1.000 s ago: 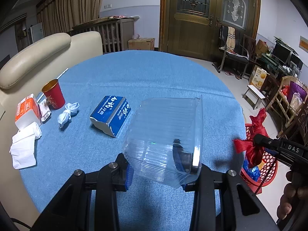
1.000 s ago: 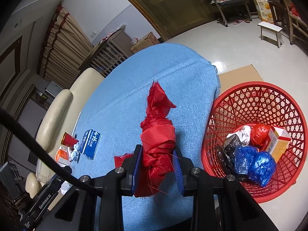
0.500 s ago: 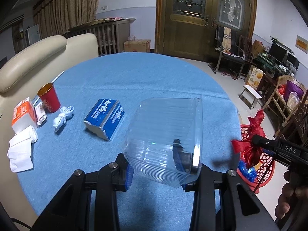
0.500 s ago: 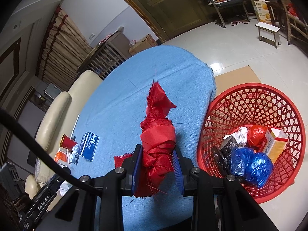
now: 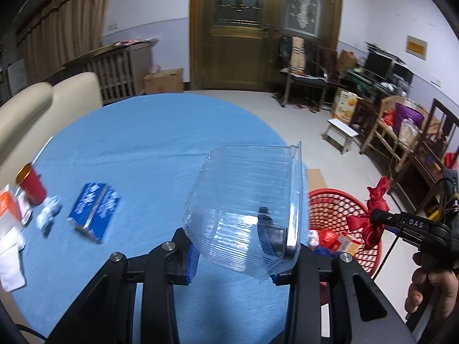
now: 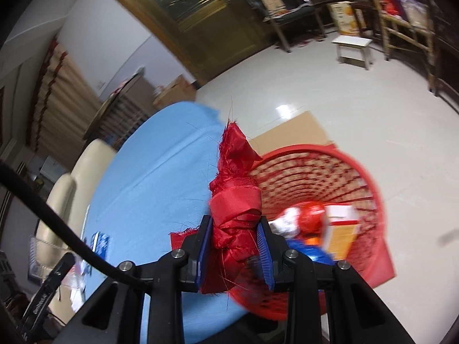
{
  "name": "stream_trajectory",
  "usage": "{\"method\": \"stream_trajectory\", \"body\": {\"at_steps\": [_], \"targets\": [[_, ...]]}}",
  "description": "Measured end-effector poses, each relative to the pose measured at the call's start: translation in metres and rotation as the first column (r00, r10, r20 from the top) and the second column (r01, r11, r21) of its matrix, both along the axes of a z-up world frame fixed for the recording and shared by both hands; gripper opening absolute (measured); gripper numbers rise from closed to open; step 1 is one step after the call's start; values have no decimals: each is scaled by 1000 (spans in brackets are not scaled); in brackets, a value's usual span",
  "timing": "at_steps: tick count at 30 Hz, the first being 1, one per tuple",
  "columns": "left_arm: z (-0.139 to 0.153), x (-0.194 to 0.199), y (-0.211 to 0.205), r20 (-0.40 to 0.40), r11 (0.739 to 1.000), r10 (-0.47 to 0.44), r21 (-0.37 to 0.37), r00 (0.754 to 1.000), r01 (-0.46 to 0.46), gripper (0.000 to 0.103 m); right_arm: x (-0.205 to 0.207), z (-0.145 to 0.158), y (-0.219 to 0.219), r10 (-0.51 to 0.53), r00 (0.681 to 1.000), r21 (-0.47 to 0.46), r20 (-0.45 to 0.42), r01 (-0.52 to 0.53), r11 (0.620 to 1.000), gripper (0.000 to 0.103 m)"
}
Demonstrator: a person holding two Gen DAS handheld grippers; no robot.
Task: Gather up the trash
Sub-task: 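Carry the clear tray and red ribbon over the red wastebasket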
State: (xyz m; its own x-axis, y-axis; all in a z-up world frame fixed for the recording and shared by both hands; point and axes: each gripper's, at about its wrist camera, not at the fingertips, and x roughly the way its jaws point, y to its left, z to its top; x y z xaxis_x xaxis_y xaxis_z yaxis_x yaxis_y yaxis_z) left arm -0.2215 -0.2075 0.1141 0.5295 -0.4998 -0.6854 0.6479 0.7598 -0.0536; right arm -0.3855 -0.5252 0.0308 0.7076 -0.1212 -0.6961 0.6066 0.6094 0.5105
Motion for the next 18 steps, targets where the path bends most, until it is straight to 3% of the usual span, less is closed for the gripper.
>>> {"method": "stream_trajectory", "body": {"at_steps": [5, 18], "targets": [[-2, -9, -32, -10, 998, -68, 7, 998, 68, 39, -16, -9, -25, -46, 998, 2, -39, 46, 999, 33], [-19, -20, -106, -56, 980, -185, 60, 981, 189, 39, -13, -38, -41, -15, 990, -4, -144, 15, 1000, 33]]}}
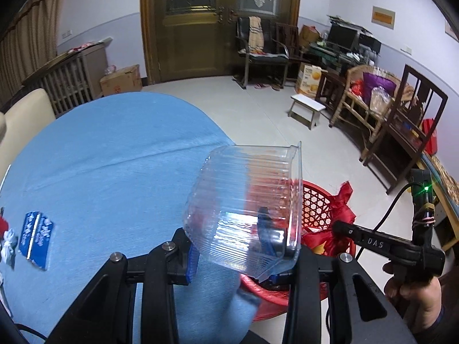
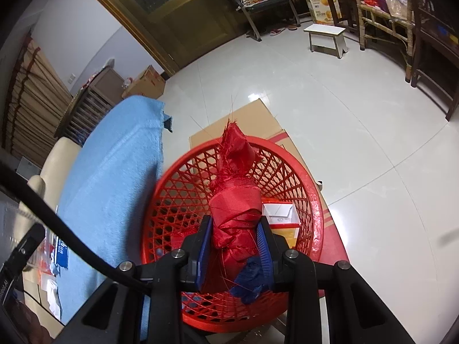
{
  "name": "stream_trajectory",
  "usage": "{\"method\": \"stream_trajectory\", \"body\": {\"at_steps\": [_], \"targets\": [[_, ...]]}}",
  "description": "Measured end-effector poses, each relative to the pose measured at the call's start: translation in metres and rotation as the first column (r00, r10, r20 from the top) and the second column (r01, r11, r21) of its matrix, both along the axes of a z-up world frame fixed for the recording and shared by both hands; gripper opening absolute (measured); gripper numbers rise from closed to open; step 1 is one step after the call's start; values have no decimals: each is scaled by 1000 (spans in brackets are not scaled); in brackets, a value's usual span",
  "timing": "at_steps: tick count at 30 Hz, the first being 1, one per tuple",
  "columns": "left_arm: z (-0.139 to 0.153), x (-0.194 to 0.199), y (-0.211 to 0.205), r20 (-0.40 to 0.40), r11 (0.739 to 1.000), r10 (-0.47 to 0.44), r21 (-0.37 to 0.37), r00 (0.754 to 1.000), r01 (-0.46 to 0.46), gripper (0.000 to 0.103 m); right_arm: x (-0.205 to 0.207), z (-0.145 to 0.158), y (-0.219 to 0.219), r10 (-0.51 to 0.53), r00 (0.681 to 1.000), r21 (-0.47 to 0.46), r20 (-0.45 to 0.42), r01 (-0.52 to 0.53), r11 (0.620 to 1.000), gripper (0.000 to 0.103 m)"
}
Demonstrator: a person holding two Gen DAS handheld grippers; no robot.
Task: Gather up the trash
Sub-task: 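Carry the clear tray and red ribbon over the red wastebasket, then open both grippers over the wastebasket to drop the tray and ribbon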
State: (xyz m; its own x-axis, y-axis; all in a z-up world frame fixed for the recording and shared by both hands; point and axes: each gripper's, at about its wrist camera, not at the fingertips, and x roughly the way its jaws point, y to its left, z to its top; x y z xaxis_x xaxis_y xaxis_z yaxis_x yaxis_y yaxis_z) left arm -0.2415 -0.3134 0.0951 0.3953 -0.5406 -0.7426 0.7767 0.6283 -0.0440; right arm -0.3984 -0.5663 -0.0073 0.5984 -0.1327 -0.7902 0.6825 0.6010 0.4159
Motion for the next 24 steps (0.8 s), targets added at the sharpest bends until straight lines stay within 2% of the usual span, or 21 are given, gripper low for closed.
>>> {"method": "stream_trajectory", "body": {"at_steps": [14, 24], "targets": [[-26, -12, -48, -58, 990, -70, 117, 996, 76, 39, 3, -10, 0, 23, 999, -11, -43, -24, 1000, 33], [-34, -14, -57, -67, 986, -71, 143, 995, 80, 39, 8, -11, 4, 35, 998, -21, -53, -37, 999, 33]]}}
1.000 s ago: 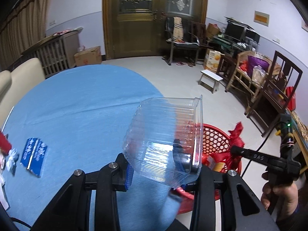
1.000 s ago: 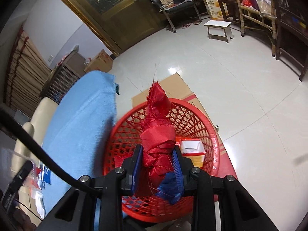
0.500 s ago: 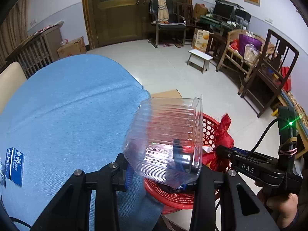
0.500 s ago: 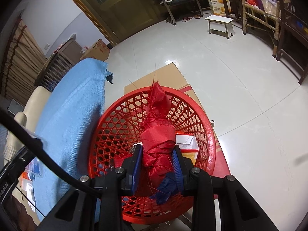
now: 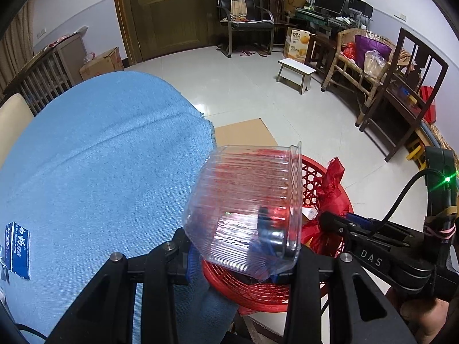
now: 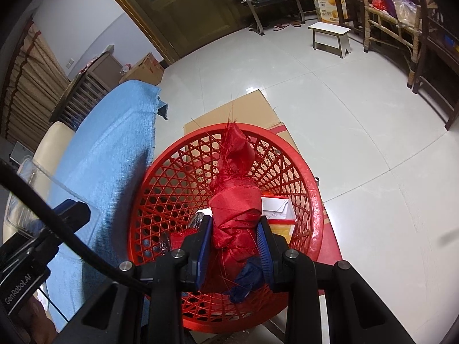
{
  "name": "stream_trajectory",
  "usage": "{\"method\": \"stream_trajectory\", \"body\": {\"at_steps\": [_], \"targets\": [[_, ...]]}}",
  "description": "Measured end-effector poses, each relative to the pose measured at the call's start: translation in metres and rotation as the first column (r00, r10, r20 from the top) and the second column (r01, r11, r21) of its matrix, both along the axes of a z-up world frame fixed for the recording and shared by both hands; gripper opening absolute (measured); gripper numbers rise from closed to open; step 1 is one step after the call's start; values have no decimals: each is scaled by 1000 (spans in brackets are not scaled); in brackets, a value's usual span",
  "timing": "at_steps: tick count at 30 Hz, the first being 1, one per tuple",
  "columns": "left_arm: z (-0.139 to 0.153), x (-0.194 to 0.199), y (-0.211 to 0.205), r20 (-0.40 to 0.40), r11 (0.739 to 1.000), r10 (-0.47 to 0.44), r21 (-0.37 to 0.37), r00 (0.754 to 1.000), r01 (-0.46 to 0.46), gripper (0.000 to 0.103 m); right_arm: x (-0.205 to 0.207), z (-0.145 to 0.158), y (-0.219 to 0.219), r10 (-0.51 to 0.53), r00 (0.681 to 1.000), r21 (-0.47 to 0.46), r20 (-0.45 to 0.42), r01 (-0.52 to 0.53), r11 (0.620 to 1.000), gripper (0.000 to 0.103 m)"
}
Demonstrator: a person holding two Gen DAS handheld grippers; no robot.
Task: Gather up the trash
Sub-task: 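Open both grippers over the wastebasket to drop the tray and ribbon, then move both tools back over the table toward the remaining trash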
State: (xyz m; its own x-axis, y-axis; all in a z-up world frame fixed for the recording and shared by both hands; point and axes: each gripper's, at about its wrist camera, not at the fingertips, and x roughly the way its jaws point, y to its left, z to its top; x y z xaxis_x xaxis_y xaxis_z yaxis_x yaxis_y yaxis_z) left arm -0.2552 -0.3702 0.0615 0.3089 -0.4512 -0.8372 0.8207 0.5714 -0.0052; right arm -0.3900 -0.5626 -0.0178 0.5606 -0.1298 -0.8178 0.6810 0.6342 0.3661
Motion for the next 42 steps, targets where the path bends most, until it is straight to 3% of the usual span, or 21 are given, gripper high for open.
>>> {"method": "stream_trajectory", "body": {"at_steps": [13, 15, 16, 17, 27, 29, 30, 31, 35, 42], "targets": [[-4, 0, -4, -9, 1000, -1, -1, 1000, 1, 39, -5, 1, -3, -22, 1000, 3, 7, 22, 1000, 36], [-5, 2, -5, -14, 1000, 5, -1, 1000, -5, 39, -7, 0, -7, -32, 999, 16, 18, 32, 999, 48], [-6, 2, -6, -19, 1000, 4, -1, 1000, -4, 39, -8, 0, -8, -30, 999, 28, 31, 29, 999, 70], [-6, 3, -7, -22, 1000, 3, 0, 1000, -3, 39, -8, 2, -8, -27, 999, 30, 38, 26, 999, 74], [-11, 3, -23, -41, 1000, -9, -15, 999, 8, 40, -31, 29, -26, -105, 989, -8, 102, 106, 994, 75], [-12, 3, -28, -70, 999, -28, -31, 997, 25, 56, -35, 34, -30, -119, 987, -10, 108, 121, 993, 75], [-13, 4, -29, -79, 999, -34, -30, 996, 32, 79, -37, 35, -32, -124, 986, -10, 111, 126, 992, 75], [-13, 3, -31, -75, 999, -35, -31, 997, 33, 87, -38, 36, -33, -128, 985, -11, 112, 130, 991, 75], [-11, 5, -27, -91, 998, -51, -52, 995, 46, 87, -43, 40, -34, -139, 984, -20, 110, 142, 990, 75], [10, 29, 26, -68, 991, 42, -121, 997, -50, 87, -35, 48, -24, -116, 987, -38, 111, 121, 992, 75]]}}
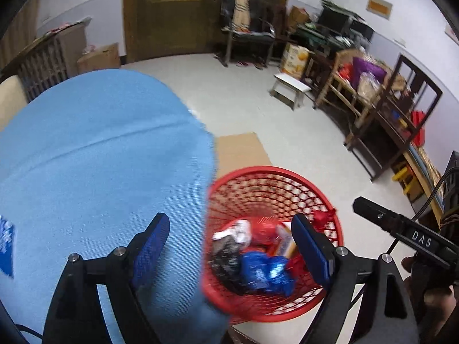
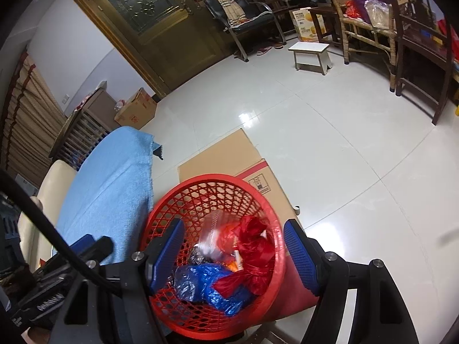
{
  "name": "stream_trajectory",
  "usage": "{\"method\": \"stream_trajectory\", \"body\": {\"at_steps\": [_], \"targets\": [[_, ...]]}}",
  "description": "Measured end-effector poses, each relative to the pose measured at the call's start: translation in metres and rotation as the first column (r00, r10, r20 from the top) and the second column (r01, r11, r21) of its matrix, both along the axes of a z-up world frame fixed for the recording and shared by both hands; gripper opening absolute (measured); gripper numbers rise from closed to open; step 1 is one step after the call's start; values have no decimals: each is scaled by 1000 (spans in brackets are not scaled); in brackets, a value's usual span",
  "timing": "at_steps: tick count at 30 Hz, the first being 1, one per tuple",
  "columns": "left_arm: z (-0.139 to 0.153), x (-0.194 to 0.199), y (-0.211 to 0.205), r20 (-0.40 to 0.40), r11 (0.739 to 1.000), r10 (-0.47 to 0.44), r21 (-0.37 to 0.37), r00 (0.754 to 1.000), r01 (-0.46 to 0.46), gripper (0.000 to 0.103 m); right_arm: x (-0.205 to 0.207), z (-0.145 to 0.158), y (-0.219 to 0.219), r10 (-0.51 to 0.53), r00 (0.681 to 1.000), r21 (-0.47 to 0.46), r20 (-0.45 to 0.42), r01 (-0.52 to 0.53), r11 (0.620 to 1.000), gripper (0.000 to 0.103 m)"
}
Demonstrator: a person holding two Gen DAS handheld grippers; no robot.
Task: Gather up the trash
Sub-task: 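Move both tools back over the table toward the remaining trash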
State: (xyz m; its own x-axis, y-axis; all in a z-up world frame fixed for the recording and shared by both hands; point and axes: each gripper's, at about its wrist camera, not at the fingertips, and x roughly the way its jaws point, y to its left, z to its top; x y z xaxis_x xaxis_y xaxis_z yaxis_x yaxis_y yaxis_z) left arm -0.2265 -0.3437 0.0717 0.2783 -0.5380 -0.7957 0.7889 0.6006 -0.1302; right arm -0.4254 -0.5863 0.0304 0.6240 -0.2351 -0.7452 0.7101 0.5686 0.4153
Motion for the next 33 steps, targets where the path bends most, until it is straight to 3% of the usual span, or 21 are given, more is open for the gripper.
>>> {"method": "stream_trajectory", "body": {"at_steps": [5, 10, 14, 19, 27, 33], "targets": [[9, 23, 59, 3, 991, 129, -32, 992, -129, 87, 25, 3, 22, 63, 998, -5, 2, -63, 998, 75], [10, 47, 129, 13, 960, 274, -57, 962, -273, 87, 65, 3, 56, 167, 986, -16, -20, -167, 986, 75], [7, 68, 194, -3, 911, 406, -74, 914, -405, 87, 106, 4, 98, 275, 961, -25, -34, -276, 961, 75], [-2, 81, 269, -31, 830, 550, -88, 835, -550, 87, 155, 3, 152, 401, 914, -26, -55, -403, 915, 75], [-10, 85, 360, -60, 701, 704, -104, 708, -706, 87, 235, 5, 245, 596, 797, -39, -103, -602, 798, 75], [-12, 96, 396, -72, 654, 746, -107, 662, -749, 87, 270, 13, 300, 677, 728, -55, -106, -684, 727, 75]]}}
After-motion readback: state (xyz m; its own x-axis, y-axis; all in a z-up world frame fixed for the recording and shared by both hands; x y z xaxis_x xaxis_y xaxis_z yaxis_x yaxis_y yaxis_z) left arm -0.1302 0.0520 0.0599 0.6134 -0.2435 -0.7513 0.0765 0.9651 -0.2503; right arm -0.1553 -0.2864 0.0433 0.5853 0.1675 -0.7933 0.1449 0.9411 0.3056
